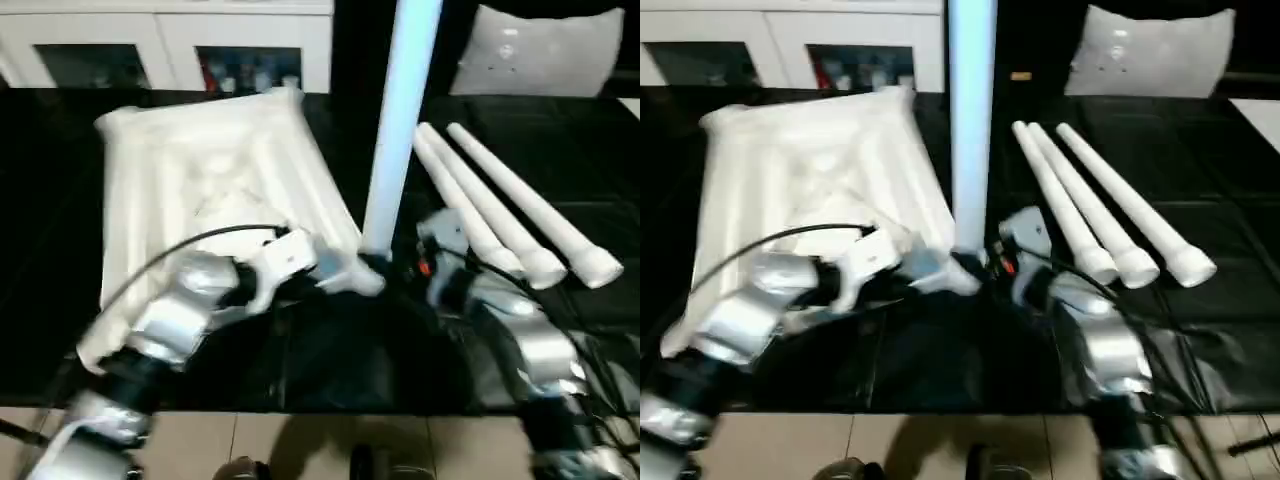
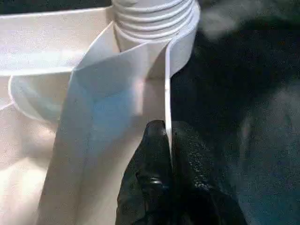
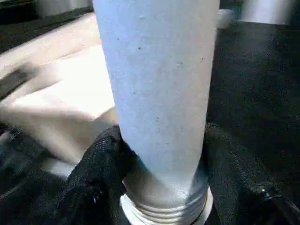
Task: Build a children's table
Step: Rotate leg to tighten
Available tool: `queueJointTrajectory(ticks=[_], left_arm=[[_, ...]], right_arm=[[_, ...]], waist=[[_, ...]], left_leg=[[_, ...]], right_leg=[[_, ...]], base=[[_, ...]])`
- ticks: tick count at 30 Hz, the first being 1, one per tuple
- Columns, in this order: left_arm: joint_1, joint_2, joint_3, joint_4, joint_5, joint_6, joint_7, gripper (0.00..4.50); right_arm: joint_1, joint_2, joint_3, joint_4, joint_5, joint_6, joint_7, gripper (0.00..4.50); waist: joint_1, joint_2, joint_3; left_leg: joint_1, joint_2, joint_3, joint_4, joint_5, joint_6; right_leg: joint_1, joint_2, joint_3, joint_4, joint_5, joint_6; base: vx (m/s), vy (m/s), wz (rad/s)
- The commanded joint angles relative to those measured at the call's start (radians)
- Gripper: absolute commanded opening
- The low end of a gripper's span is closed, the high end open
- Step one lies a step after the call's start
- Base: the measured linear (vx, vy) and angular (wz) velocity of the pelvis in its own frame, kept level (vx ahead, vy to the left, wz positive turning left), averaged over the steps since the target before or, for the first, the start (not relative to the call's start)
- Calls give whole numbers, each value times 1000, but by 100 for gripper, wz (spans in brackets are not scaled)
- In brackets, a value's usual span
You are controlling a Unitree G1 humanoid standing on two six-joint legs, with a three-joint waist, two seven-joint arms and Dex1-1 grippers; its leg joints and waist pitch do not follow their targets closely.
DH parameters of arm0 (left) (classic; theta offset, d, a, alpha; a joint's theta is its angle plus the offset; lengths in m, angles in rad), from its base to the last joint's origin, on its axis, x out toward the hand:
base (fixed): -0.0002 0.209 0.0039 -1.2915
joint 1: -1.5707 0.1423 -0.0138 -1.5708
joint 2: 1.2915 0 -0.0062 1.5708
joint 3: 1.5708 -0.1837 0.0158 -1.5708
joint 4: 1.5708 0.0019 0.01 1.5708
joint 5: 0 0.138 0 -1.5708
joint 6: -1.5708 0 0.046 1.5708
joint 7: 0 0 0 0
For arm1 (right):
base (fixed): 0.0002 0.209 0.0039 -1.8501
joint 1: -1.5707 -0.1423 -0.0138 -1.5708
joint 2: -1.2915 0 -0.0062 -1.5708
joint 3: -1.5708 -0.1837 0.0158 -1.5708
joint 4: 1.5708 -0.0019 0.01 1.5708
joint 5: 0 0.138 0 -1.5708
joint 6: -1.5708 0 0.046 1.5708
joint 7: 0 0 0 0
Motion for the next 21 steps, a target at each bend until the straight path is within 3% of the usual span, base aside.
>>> queueJointTrajectory(ticks=[1, 3, 4, 6, 7, 9, 12, 16, 21], left_arm=[[-87, -119, -7, -10, -11, 7, 136, 0], [-95, -148, 1, -11, -8, 28, 170, 0], [-96, -157, -3, -21, -3, 42, 179, 0], [-96, -163, -8, -30, 4, 50, 182, 0], [-95, -168, -9, -38, 12, 60, 184, 0], [-90, -158, -17, -43, 29, 59, 181, 0], [-83, -138, -23, -46, 37, 57, 175, 0], [-73, -114, -24, -50, 39, 51, 163, 0], [-62, -89, -26, -58, 30, 23, 122, 0]], right_arm=[[-34, 136, 94, 55, 18, 66, -83, 212], [-48, 161, 87, 70, 11, 73, -123, 212], [-50, 169, 91, 73, 5, 63, -135, 212], [-49, 175, 91, 73, 1, 57, -139, 212], [-45, 181, 89, 69, -6, 61, -145, 244], [-29, 176, 81, 62, -17, 63, -146, 277], [-16, 165, 69, 58, -20, 67, -152, 297], [7, 136, 49, 41, -3, 64, -149, 338], [25, 105, 31, 17, 4, 56, -110, 385]], waist=[[-9, -2, -69], [-9, 3, -73], [-9, 7, -77], [-7, 6, -79], [-3, 2, -83], [1, 3, -84], [4, 3, -84], [7, 5, -83], [7, 8, -86]], left_leg=[[9, 37, -30, -62, -251, 46], [7, 40, -33, -65, -249, 56], [1, 50, -35, -70, -237, 63], [-2, 56, -35, -73, -225, 70], [-3, 57, -31, -73, -192, 79], [-6, 57, -27, -71, -161, 91], [-4, 56, -24, -70, -156, 98], [-2, 53, -23, -70, -159, 91], [-4, 59, -27, -73, -163, 87]], right_leg=[[43, -85, 31, -121, -637, -40], [50, -89, 27, -121, -606, -40], [55, -92, 28, -114, -543, -54], [56, -93, 31, -107, -477, -72], [58, -95, 41, -94, -396, -109], [60, -97, 46, -87, -347, -139], [60, -96, 46, -86, -361, -148], [60, -96, 43, -97, -424, -119], [61, -94, 42, -90, -386, -127]], base=[[0, 0, 0], [0, 0, 0], [0, 0, 0], [0, 0, 0], [0, 0, 0], [0, 0, 0], [0, 0, 0], [0, 0, 0], [0, 0, 0]])
